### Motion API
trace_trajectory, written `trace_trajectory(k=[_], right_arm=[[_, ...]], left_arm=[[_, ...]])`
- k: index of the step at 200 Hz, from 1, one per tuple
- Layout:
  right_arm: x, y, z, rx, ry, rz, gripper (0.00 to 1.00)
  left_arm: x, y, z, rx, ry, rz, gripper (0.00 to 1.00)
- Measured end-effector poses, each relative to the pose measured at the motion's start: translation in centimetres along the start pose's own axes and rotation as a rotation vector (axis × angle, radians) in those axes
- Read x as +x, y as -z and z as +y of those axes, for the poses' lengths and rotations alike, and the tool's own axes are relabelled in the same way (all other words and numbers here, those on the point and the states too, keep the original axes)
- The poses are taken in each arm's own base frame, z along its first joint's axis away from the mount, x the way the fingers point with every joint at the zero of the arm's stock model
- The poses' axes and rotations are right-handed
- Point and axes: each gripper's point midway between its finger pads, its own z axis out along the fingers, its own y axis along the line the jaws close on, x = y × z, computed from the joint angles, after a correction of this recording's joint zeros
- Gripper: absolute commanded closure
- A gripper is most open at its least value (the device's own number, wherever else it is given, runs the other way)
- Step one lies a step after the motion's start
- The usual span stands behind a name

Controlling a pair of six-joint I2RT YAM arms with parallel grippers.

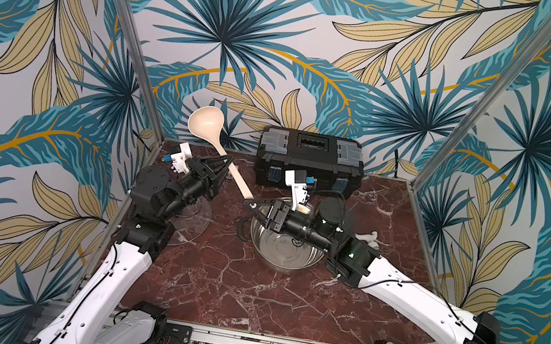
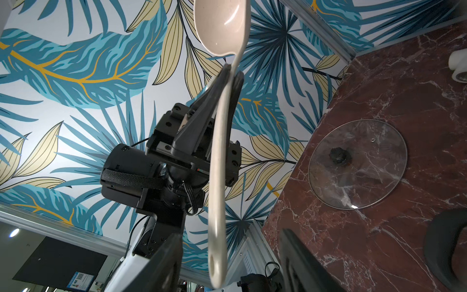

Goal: Stir the soup with a spoon
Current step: Adjust the spoon.

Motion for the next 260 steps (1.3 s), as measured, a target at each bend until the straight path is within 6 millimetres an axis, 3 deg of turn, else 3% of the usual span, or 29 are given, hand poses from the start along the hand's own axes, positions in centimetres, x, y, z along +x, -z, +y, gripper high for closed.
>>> trace_trajectory(k=[86,143,260], right_arm=[[0.4,-1.4,0.3,-0.045,-0.074,0.023,0.57],[0.5,-1.5,0.9,-0.055,-0.082,0.029,0.63],[0.8,-1.5,0.6,-0.044,-0.086,0.039,0.76]], left_arm=[[0.3,0.3,0.1,0.002,-0.011,0.01,1.0],[0.3,0.5,1.7,-0.024,0.009,0.009,1.0],[0.8,1.5,1.8,-0.008,0.026,0.009,1.0]])
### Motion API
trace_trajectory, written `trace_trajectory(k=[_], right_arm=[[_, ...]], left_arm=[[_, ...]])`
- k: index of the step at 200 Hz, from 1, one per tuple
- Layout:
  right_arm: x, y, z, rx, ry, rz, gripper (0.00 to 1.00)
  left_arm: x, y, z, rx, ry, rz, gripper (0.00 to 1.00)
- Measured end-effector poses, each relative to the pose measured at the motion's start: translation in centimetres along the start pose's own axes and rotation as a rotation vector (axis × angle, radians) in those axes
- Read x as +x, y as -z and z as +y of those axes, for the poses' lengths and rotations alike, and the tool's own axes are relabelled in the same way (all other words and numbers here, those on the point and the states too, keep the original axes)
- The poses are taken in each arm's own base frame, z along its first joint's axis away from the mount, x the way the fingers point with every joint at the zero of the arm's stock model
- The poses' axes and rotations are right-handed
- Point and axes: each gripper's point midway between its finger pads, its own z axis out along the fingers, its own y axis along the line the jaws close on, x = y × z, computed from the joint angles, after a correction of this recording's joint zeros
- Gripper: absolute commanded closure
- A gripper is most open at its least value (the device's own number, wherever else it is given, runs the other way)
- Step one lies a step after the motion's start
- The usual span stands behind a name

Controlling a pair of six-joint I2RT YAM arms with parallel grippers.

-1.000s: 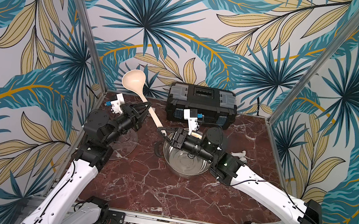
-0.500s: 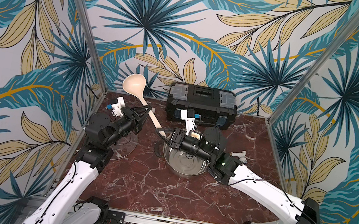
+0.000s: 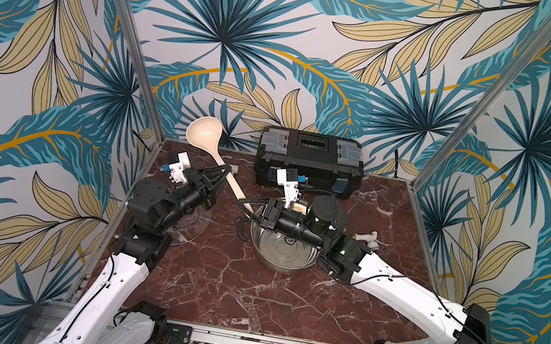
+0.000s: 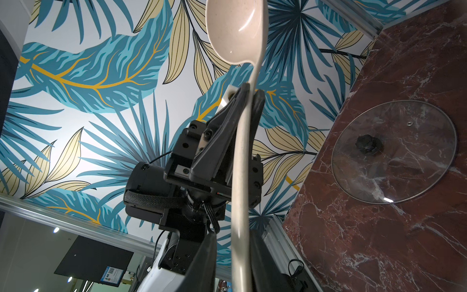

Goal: Stir the soup with a spoon
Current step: Adjust the spoon.

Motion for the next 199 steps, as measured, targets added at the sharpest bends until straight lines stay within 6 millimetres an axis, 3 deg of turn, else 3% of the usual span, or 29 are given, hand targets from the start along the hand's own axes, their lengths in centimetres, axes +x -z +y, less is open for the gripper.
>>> trace_trajectory(k=[48,61,80,104,125,164,199], right_arm=[[0.4,-0.1,-0.3,0.014,-0.006,0.012,0.88],[0.5,-0.1,-0.4,0.015,-0.007,0.018,0.95],[0.7,-0.1,-0.2,0.013,-0.012,0.026,1.0],[0.5,-0.1,-0.3,0.045,0.002,0.024,1.0],[-0.2,0.1,-0.5,0.11,0.053,0.012,1.0],[-2.9,2.0,-0.7,0.308,0.225,-0.018,1.0],[-5.9,6.0,-1.4,0.568,0.456,-0.025,1.0]], left_arm=[[0.2,0.5,0.2,0.005,0.01,-0.002,1.0],[0.3,0.7,0.1,0.008,0.009,-0.004,0.94],[0.4,0.9,0.1,0.006,0.005,-0.004,0.7],[0.5,1.1,0.6,-0.015,0.003,-0.002,0.27],[0.7,1.6,1.1,-0.042,0.001,-0.002,0.06],[1.5,3.5,1.5,-0.089,-0.034,-0.007,0.0],[2.0,5.4,0.4,-0.185,-0.189,-0.021,0.0]])
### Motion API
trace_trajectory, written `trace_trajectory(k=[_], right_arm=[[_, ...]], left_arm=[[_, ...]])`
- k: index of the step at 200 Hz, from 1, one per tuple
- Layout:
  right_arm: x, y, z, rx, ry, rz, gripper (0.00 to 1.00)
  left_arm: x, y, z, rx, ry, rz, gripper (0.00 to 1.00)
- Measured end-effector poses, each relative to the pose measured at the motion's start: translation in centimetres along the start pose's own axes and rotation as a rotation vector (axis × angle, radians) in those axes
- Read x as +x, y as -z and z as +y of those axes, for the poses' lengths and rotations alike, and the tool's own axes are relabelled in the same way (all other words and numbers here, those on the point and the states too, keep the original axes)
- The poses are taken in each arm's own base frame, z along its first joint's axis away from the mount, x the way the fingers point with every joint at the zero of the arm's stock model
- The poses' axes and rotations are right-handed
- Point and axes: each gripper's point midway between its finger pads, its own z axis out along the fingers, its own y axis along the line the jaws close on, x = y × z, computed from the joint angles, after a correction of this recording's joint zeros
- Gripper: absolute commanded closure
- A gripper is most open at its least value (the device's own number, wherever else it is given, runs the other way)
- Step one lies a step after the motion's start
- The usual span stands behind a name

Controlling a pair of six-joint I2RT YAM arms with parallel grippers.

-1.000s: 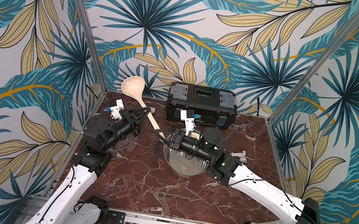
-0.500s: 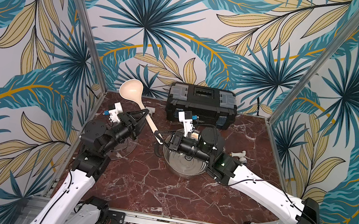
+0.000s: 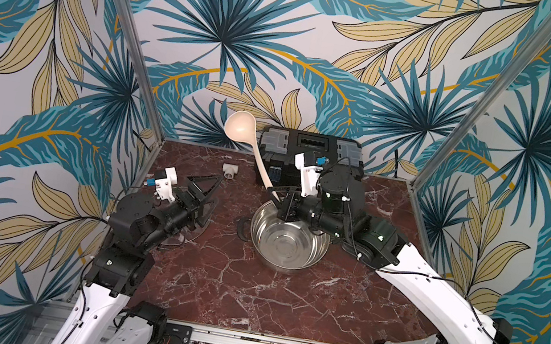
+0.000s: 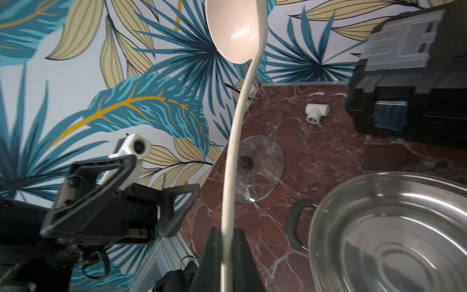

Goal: Stir the soup with a spoon
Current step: Adjust the spoon, then stir the soup in the pan with a stick.

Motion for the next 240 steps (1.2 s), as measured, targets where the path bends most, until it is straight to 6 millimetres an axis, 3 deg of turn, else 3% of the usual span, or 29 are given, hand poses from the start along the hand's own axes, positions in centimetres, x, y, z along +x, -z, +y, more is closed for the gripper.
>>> trace_trajectory(k=[21,38,51,83,112,137,182,213,240], right_arm=[[0.2,1.8,-3.3,0.185,0.15,0.039,1.0],[1.6,3.4,-6.3,0.332,0.263,0.121,1.0],[2.8,4.7,-8.3,0.423,0.334,0.198,1.0],[6.2,8.0,-11.9,0.574,0.438,0.403,1.0],[8.9,9.2,-13.8,0.633,0.468,0.542,1.0],[10.7,8.5,-14.8,0.669,0.489,0.64,1.0],[13.7,4.6,-16.4,0.72,0.52,0.794,1.0],[14.3,3.7,-17.0,0.723,0.515,0.823,1.0],[14.4,3.0,-16.6,0.696,0.503,0.819,1.0]], left_arm=[[-0.5,1.1,-2.0,-0.073,-0.19,-0.011,0.0],[-0.9,1.9,-3.5,-0.107,-0.352,-0.019,0.0],[-1.2,2.2,-3.4,-0.147,-0.461,-0.02,0.0],[-1.5,0.9,-0.3,-0.309,-0.672,0.057,0.0],[0.1,-1.5,3.4,-0.423,-0.814,0.203,0.0],[1.9,-2.6,5.4,-0.454,-0.925,0.286,0.0],[6.3,-3.2,7.5,-0.402,-1.088,0.401,0.0],[8.4,-2.9,8.9,-0.362,-1.119,0.432,0.0],[8.5,-2.4,9.1,-0.345,-1.105,0.401,0.0]])
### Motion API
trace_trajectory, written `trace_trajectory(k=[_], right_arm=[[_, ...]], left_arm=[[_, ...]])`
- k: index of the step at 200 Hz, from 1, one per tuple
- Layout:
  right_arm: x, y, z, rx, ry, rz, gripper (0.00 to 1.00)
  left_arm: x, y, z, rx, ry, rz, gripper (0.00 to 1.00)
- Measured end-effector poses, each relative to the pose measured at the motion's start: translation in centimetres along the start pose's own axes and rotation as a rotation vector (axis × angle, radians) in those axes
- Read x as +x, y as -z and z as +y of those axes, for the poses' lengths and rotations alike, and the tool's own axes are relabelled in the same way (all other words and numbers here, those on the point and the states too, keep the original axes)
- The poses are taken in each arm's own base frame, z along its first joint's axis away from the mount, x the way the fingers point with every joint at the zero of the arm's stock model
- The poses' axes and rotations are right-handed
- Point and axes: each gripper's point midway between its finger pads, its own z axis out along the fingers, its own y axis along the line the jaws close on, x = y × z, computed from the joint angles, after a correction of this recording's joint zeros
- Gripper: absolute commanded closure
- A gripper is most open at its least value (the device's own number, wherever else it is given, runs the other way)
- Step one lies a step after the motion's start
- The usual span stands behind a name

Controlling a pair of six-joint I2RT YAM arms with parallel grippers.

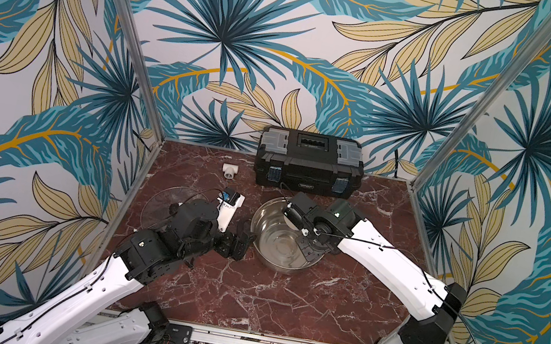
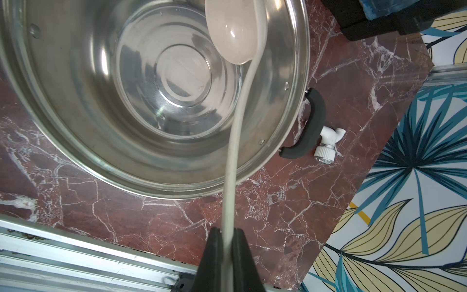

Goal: Stir the soup with a spoon
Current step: Stir the soup in the pan with a stick.

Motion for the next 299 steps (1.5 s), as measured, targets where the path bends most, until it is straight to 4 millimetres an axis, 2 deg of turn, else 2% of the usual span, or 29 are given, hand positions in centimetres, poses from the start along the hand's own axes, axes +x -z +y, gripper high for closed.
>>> trace_trajectory(k=[44,79,131,165,226,299], right_arm=[[-0.8,-0.8,2.0,-0.069,0.006,0.012,1.0],[-1.0,-0.1,3.5,-0.138,0.005,-0.024,1.0],[1.2,1.9,4.3,-0.245,-0.025,-0.06,1.0],[3.4,2.3,4.6,-0.279,-0.027,-0.045,1.0],[7.0,1.8,3.2,-0.233,-0.04,0.007,1.0],[7.0,0.1,0.6,-0.079,-0.054,0.048,1.0]], left_arm=[[-0.5,0.3,0.5,-0.023,0.047,-0.044,0.0],[-0.7,0.2,0.9,-0.047,0.07,-0.052,0.0],[-0.7,-0.8,1.0,-0.059,0.092,-0.048,0.0],[-0.9,-1.2,0.9,-0.059,0.091,-0.05,0.0],[-0.7,-1.7,-0.6,0.028,0.043,-0.025,0.0],[0.7,-1.6,-4.3,0.242,-0.054,0.047,0.0]])
